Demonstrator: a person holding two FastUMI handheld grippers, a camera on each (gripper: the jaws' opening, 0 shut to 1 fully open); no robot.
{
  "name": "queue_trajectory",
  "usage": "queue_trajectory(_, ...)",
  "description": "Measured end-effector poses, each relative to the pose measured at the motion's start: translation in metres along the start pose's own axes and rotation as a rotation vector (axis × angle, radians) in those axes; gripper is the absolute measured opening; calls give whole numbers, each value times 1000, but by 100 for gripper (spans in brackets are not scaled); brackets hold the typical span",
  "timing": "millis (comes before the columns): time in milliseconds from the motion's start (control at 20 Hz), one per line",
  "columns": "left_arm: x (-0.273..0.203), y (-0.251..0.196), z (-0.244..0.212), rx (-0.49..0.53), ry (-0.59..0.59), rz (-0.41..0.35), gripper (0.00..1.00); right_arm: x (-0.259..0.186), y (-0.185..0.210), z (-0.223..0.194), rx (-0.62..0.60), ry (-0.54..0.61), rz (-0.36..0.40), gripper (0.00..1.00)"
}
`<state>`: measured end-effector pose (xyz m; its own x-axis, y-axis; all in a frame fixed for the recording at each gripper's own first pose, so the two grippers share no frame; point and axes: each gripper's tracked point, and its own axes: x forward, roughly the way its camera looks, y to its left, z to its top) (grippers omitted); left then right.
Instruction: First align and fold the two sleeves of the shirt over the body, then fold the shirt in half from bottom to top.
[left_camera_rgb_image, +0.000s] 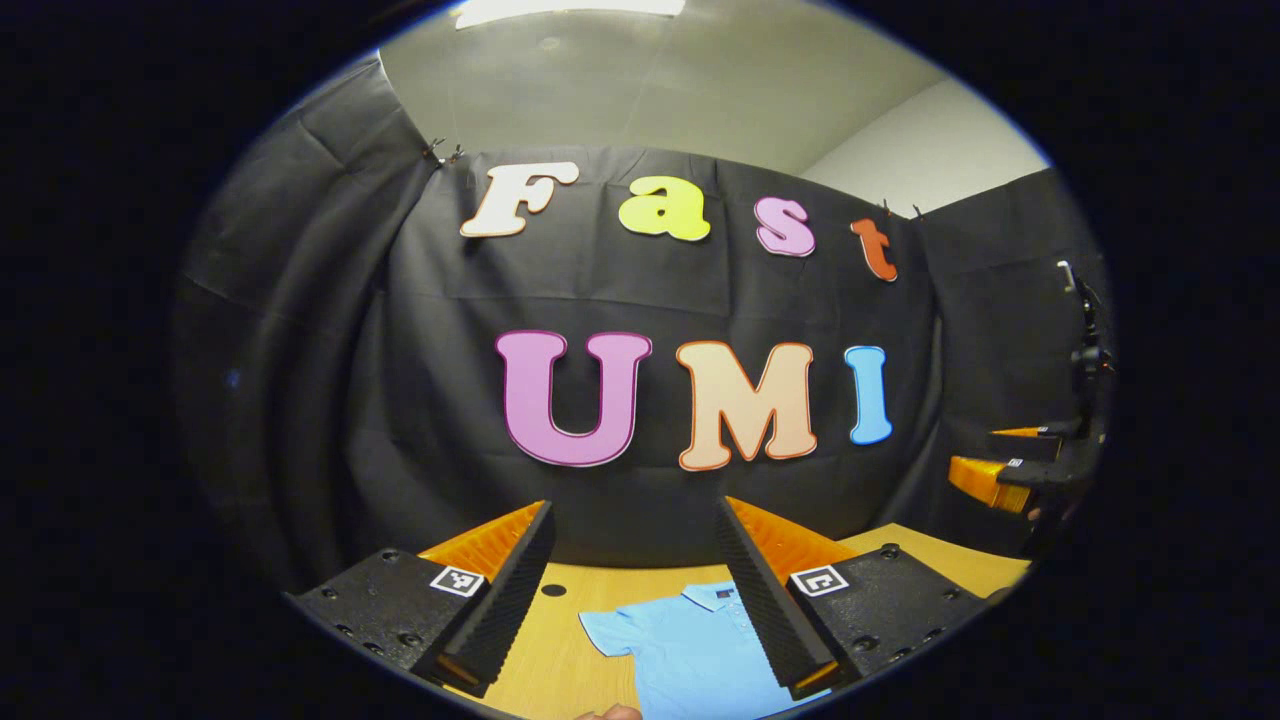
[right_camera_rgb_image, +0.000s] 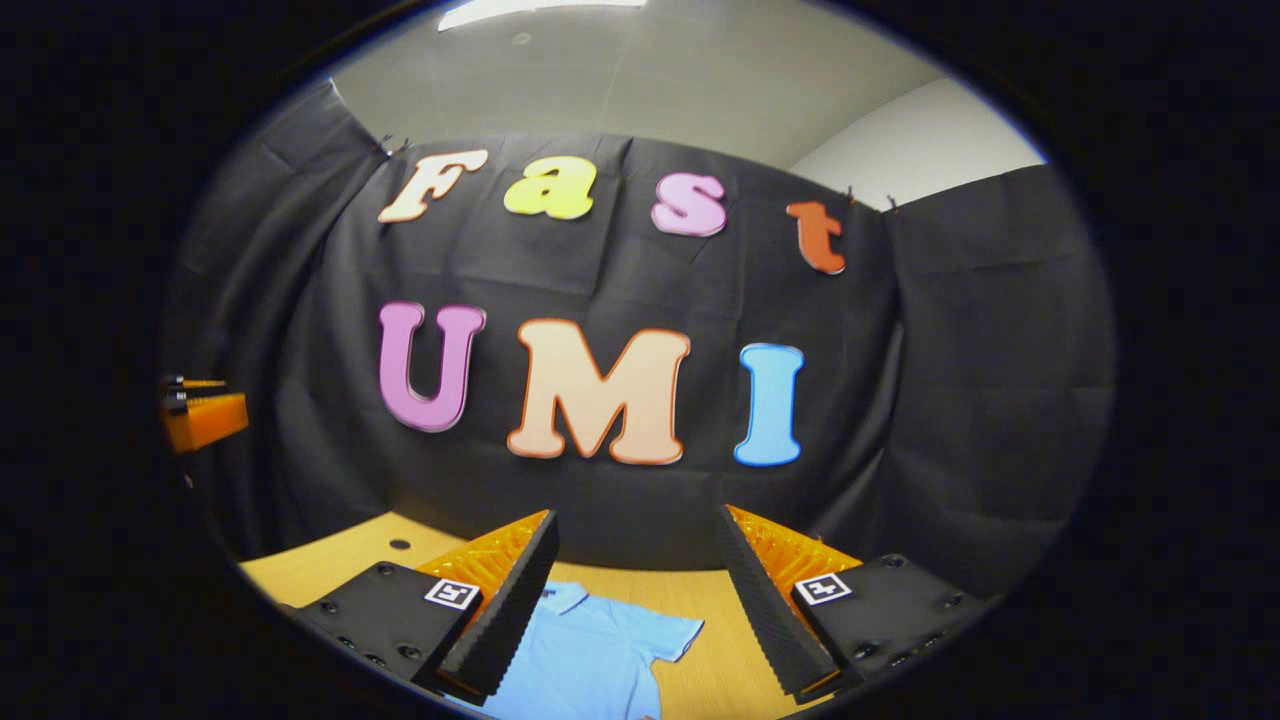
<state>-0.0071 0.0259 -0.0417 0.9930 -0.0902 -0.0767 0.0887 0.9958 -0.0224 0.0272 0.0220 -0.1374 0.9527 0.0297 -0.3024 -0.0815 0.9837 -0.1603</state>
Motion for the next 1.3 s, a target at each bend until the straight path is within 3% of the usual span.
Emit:
queue_trajectory(100, 7, -3, -7, 12, 27, 20, 94, 18, -14, -23, -34, 41, -3, 98)
queue_trajectory(700, 36, -29, -37, 53, 131, 183, 95, 140, -64, -191, 32, 312, 60, 99)
queue_trajectory(1300, 44, -31, -58, 89, 189, 297, 95, 199, -66, -318, 23, 510, 100, 99)
